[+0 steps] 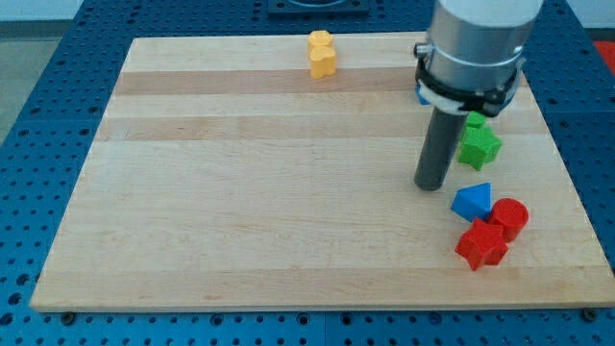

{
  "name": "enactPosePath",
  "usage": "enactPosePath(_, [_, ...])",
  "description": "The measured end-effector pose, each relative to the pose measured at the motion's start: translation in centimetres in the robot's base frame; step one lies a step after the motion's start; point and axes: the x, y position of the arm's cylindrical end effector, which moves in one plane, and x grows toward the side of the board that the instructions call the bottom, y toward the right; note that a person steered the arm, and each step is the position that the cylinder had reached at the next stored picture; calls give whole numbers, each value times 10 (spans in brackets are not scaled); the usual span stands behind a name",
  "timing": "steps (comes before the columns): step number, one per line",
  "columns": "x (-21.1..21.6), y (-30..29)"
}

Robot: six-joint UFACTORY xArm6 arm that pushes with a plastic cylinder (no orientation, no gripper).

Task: Move the triangle horizontal to the red star

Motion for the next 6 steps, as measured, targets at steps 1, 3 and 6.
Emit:
enactPosePath(1, [-15,22])
enactPosePath(3, [-6,26])
enactPosePath(6, [-5,65])
